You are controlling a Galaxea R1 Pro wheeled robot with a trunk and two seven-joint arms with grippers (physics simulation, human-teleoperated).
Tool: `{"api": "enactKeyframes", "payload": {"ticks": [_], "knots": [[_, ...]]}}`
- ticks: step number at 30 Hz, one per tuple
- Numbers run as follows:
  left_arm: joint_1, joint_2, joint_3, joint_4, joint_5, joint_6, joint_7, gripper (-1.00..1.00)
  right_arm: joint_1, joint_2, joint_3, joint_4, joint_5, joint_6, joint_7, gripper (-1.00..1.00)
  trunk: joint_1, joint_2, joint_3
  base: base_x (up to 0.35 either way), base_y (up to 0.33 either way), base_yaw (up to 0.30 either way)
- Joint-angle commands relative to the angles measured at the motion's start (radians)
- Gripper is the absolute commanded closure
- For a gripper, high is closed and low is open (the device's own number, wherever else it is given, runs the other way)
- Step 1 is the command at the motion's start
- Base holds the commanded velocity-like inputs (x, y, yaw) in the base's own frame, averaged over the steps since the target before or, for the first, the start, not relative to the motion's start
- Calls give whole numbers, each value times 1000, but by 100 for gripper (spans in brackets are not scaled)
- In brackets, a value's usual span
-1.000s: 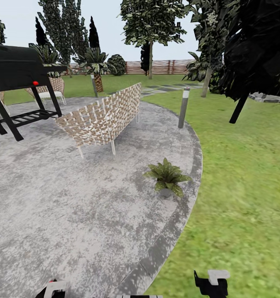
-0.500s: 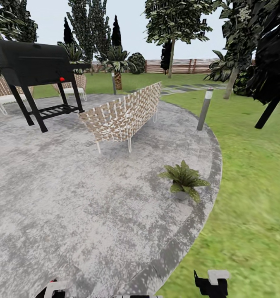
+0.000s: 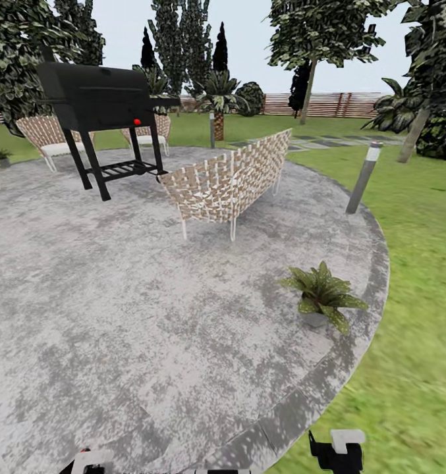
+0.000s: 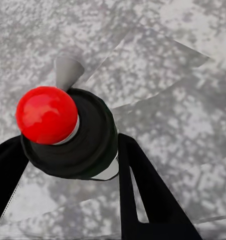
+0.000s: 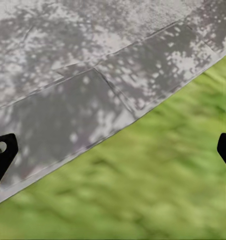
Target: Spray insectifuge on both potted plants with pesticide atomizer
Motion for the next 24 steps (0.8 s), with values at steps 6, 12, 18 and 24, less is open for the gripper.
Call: {"api": "enactKeyframes", "payload": {"ticks": [6, 12, 18, 24], "knots": [[-1, -1, 8, 3, -10, -9, 42, 100, 1, 0, 9, -1, -6, -2, -4, -100, 0, 0, -1, 0, 0, 279], [-1, 0, 8, 4, -10, -9, 33, 100, 2, 1, 9, -1, -6, -2, -4, -100, 0, 0, -1, 0, 0, 279], [-1, -2, 8, 4, -10, -9, 32, 100, 2, 1, 9, 0, -6, -2, -4, -100, 0, 0, -1, 0, 169, 279], [-1, -2, 8, 4, -10, -9, 33, 100, 4, 1, 9, 0, -5, -2, -4, -100, 0, 0, -1, 0, 190, 279]]}}
